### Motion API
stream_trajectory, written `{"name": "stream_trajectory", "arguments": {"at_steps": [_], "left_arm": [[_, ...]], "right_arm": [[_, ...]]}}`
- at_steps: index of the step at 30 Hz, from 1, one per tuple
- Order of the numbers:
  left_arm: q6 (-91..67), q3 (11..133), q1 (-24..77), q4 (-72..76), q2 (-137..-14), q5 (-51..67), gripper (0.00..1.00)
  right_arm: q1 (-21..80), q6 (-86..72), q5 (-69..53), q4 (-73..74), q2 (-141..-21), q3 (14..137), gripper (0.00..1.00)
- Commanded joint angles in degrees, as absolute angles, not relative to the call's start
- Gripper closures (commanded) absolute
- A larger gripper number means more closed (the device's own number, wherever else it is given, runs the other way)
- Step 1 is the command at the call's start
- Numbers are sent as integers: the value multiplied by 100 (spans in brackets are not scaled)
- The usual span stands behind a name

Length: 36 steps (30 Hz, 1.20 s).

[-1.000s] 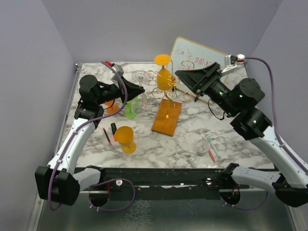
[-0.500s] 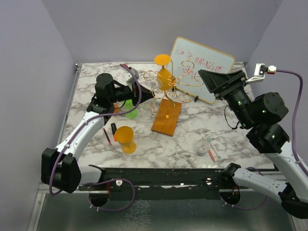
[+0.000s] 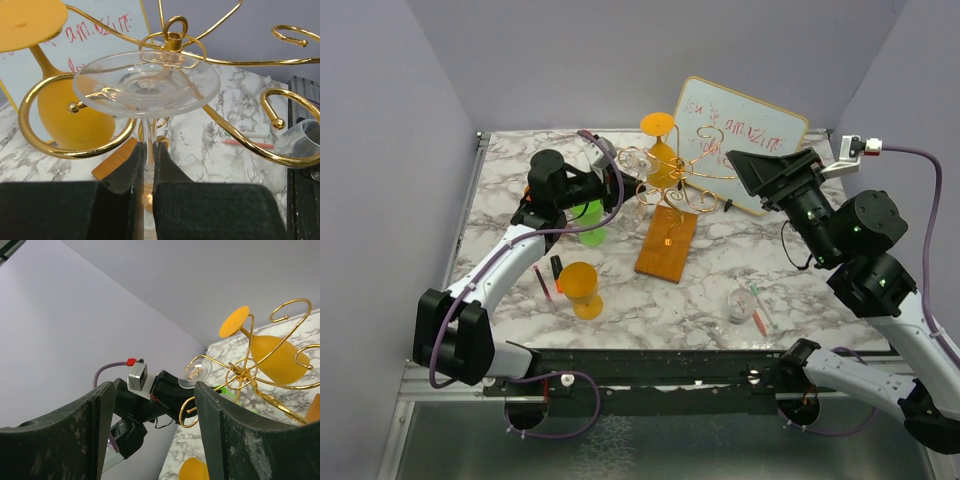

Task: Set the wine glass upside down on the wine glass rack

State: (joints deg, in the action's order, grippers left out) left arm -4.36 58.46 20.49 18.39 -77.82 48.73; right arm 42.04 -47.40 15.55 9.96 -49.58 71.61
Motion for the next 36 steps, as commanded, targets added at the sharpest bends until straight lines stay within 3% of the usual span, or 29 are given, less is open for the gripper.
{"name": "stream_trajectory", "arguments": {"at_steps": [1,36], "left_arm": [[-391,6081,2074,2363,-7890,4542,100],[-1203,5725,2083,3084,-7804,3005,100]], "right_arm": [[4201,-4636,1792,1065,-4861,7159,32],[4201,-4808,1775,1161,-4834,7058,33]]}}
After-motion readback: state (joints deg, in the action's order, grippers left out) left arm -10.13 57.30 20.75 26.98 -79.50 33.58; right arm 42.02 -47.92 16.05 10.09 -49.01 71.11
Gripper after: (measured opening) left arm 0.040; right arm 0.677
